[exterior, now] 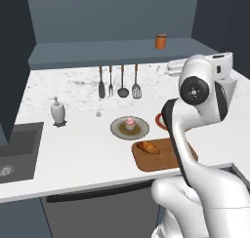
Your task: From the different types of pastries on the counter, select a croissant and place it on the cutting board. Then retrieve a jar of jam from the cabinet and place it alongside the croissant on the cutting board.
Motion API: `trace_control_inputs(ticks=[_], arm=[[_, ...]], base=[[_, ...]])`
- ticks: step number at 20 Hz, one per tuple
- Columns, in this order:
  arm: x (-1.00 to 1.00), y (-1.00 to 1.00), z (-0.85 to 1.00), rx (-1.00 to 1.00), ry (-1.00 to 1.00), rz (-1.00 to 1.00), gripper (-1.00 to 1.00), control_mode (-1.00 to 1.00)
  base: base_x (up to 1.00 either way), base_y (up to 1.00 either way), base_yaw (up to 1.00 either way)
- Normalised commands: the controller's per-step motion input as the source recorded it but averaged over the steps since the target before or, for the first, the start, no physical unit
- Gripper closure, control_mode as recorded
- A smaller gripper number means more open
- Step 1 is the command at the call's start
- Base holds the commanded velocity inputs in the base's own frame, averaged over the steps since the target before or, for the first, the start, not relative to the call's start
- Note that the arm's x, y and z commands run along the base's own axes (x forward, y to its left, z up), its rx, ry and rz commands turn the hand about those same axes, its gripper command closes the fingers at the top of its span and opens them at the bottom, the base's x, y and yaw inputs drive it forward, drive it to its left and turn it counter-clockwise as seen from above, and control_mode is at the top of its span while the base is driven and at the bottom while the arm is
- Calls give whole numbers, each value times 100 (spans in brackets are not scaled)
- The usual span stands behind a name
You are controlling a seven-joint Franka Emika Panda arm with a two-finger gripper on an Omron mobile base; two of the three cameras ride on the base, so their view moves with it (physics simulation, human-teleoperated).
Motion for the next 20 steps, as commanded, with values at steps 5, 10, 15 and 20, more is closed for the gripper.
trace_control_inputs(ticks=[5,10,15,20], arm=[[29,-5,33,22,4,13,-100,-100],[42,-1,51,25,1,26,-100,-100],[10,0,1,7,0,7,-100,-100],[24,-20,-10,14,0,14,-100,-100]], base=[[0,0,0],[0,0,0],[0,0,0],[0,0,0]])
